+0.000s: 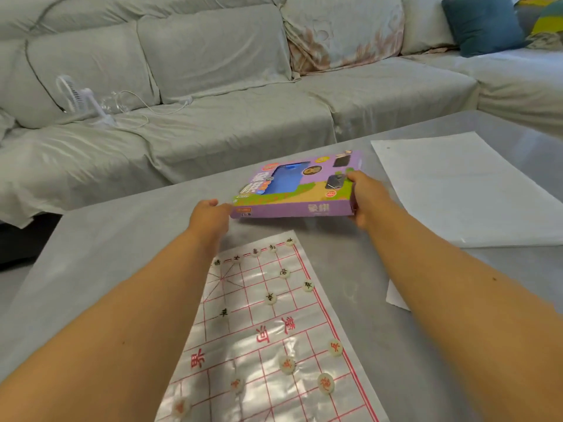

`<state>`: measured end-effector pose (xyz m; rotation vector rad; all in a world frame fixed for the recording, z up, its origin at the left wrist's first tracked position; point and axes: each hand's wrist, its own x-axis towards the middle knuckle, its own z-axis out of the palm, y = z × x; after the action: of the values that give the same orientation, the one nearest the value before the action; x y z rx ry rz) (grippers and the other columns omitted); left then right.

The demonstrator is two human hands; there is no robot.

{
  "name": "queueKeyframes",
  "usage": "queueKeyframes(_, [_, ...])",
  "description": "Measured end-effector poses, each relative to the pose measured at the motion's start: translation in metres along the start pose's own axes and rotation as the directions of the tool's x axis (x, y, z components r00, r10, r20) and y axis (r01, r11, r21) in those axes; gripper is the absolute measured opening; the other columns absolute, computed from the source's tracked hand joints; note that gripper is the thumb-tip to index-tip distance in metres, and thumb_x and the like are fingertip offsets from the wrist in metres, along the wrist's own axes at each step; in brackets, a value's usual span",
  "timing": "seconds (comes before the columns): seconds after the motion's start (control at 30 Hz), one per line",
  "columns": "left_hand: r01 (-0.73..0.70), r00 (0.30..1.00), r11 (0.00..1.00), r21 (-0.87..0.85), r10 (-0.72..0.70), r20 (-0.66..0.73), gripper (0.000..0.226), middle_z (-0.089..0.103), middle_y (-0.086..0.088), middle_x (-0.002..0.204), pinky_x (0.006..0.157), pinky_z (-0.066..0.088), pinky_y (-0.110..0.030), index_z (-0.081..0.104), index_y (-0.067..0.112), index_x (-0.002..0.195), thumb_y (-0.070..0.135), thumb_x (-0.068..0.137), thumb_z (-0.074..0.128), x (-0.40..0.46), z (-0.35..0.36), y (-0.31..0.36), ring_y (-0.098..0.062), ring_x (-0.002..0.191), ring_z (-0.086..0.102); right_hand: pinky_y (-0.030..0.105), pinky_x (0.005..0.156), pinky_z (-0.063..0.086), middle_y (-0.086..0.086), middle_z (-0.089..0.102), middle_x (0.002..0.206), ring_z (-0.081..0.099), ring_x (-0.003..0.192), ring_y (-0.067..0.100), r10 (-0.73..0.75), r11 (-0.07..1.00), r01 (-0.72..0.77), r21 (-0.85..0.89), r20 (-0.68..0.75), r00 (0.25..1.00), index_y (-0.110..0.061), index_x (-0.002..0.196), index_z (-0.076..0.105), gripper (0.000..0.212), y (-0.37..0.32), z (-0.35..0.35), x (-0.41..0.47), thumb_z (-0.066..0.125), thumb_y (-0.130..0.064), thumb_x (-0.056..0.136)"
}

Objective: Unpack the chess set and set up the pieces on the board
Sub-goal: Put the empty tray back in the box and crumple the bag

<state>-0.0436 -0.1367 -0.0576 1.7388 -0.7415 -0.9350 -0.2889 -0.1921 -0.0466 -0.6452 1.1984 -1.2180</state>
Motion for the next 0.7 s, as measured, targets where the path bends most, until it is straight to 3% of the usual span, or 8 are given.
queueKeyframes(0.07, [0.03,0.998,0.998,0.061,-0.027,-0.056,0.058,0.049,-0.012,0.131,0.103,0.043,-0.043,0.04,0.012,0.139,0.022,0.087,0.063,0.013,-0.017,-0.006,-0.026,0.111,0.053,0.033,0.059,0.056,0.008,0.066,0.081,0.064,0.063,0.021,-0.024,0.994,0.025,-0.103,0.008,1.0,-0.011,0.088,0.062,0.013,0.006,0.017,0.011,0.059,-0.024,0.089])
queueKeyframes(0.2, [0.064,0.996,0.982,0.177,-0.052,-0.073,0.061,0.048,-0.013,0.138,0.106,0.04,-0.046,0.036,0.017,0.143,0.026,0.088,0.061,0.031,-0.036,-0.017,-0.034,0.126,0.048,0.048,0.079,0.056,0.014,0.069,0.093,0.068,0.081,0.032,-0.073,0.962,0.069,-0.264,-0.004,0.997,-0.008,0.082,0.063,0.031,0.033,0.036,0.066,0.067,-0.035,0.068])
queueKeyframes(0.3, [0.006,1.0,0.97,0.245,-0.006,-0.001,0.041,0.058,-0.016,0.126,0.097,0.044,-0.036,0.051,0.016,0.129,0.026,0.091,0.059,0.035,-0.039,-0.02,-0.029,0.105,0.057,0.042,0.083,0.051,0.012,0.069,0.098,0.065,0.091,0.031,-0.048,0.913,0.065,-0.402,0.053,0.997,-0.012,0.083,0.064,0.039,0.048,0.051,0.073,0.06,-0.041,0.057])
queueKeyframes(0.37, [-0.051,0.999,0.955,0.293,0.05,0.01,0.02,0.063,-0.019,0.116,0.084,0.046,-0.037,0.062,0.017,0.11,0.024,0.092,0.056,0.036,-0.041,-0.021,-0.026,0.086,0.055,0.035,0.08,0.049,0.009,0.066,0.098,0.062,0.088,0.025,-0.055,0.886,0.11,-0.45,0.134,0.989,-0.015,0.098,0.063,0.035,0.045,0.066,0.047,0.058,-0.035,0.07])
queueKeyframes(0.43, [-0.063,0.997,0.937,0.344,0.073,-0.016,0.022,0.066,-0.016,0.112,0.088,0.049,-0.043,0.063,0.017,0.111,0.026,0.091,0.058,0.037,-0.048,-0.023,-0.035,0.095,0.061,0.034,0.085,0.048,0.012,0.065,0.106,0.062,0.094,0.026,-0.065,0.85,0.161,-0.502,0.204,0.977,-0.012,0.109,0.06,0.026,0.046,0.079,0.04,0.051,-0.021,0.087])
queueKeyframes(0.53, [-0.075,0.991,0.89,0.45,0.115,-0.062,0.037,0.063,-0.014,0.114,0.09,0.05,-0.044,0.056,0.02,0.124,0.027,0.088,0.064,0.039,-0.063,-0.028,-0.036,0.103,0.061,0.034,0.084,0.044,0.013,0.059,0.112,0.056,0.101,0.028,-0.099,0.762,0.24,-0.602,0.258,0.961,-0.007,0.122,0.052,0.035,0.049,0.099,0.04,0.05,-0.006,0.087])
queueKeyframes(0.63, [-0.07,0.982,0.852,0.519,0.151,-0.114,0.051,0.057,-0.011,0.121,0.093,0.051,-0.045,0.047,0.02,0.136,0.027,0.088,0.065,0.039,-0.074,-0.031,-0.032,0.101,0.061,0.026,0.066,0.044,0.008,0.06,0.099,0.055,0.086,0.021,-0.117,0.664,0.326,-0.673,0.337,0.934,-0.009,0.115,0.057,0.035,0.059,0.114,0.039,0.045,0.004,0.085])
queueKeyframes(0.7, [-0.079,0.978,0.853,0.515,0.166,-0.125,0.053,0.056,-0.01,0.123,0.093,0.051,-0.045,0.045,0.02,0.138,0.026,0.089,0.064,0.04,-0.077,-0.034,-0.032,0.101,0.061,0.022,0.064,0.047,0.005,0.063,0.09,0.059,0.079,0.019,-0.111,0.635,0.358,-0.684,0.378,0.919,-0.011,0.104,0.06,0.031,0.061,0.119,0.039,0.043,0.006,0.083])
